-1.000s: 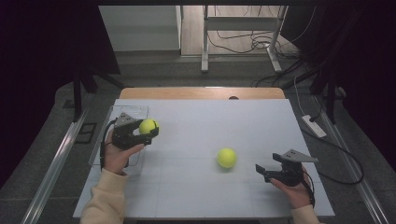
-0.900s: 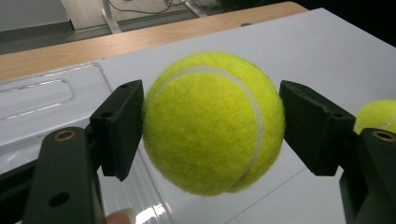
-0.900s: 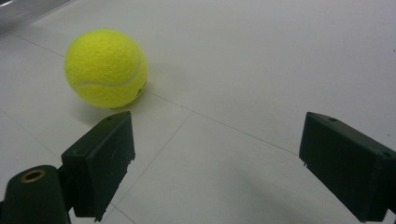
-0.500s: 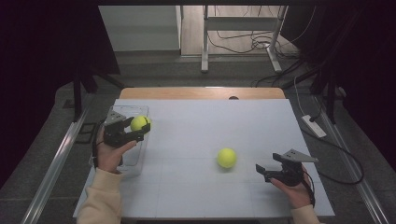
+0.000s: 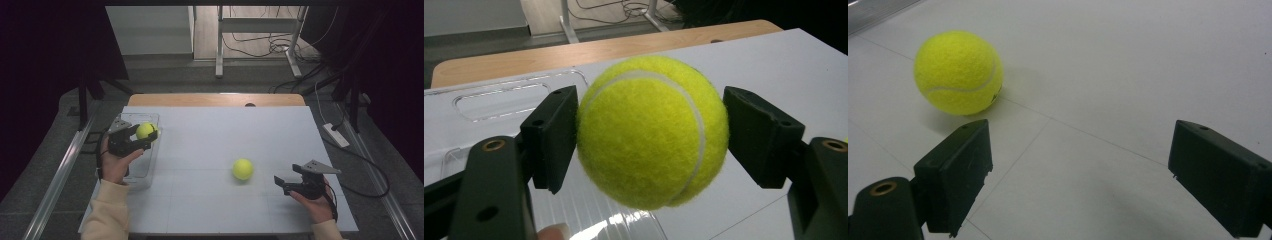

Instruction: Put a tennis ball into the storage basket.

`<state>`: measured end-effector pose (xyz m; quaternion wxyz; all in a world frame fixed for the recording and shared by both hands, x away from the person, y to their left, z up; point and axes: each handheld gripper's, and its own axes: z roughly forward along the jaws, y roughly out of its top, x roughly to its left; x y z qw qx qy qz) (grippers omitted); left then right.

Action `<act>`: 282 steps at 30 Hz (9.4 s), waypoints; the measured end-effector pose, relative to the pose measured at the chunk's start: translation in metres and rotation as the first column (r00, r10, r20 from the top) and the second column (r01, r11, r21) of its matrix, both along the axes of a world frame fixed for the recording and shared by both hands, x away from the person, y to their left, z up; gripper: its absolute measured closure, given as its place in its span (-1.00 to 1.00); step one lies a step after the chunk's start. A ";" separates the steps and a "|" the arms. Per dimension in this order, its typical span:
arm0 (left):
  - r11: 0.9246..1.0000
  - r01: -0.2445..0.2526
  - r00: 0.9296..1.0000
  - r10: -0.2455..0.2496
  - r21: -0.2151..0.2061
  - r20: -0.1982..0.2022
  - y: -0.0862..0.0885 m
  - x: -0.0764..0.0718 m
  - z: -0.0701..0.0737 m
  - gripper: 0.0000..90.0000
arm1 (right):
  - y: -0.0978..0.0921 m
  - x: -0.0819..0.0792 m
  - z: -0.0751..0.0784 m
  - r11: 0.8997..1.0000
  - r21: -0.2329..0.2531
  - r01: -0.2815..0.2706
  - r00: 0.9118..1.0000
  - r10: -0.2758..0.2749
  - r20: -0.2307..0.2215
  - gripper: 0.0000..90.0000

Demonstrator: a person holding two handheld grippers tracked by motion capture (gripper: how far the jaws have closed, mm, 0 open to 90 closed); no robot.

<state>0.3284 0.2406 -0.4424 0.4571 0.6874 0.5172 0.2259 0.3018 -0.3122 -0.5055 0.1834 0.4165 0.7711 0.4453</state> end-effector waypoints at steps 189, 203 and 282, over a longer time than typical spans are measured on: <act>0.983 -0.126 0.959 0.156 0.134 -0.236 0.062 0.081 -0.009 -0.72 | -0.003 0.000 -0.003 1.000 -0.003 0.009 1.000 -0.009 -0.014 -0.77; 0.996 -0.071 0.977 0.079 0.047 -0.200 0.055 0.066 -0.001 -0.71 | -0.002 0.000 -0.003 1.000 0.002 0.010 1.000 -0.010 -0.014 -0.77; 0.941 0.337 0.941 -0.336 0.016 -0.035 -0.064 -0.005 0.023 -0.73 | -0.002 0.010 -0.002 1.000 0.000 -0.005 1.000 0.005 -0.007 -0.77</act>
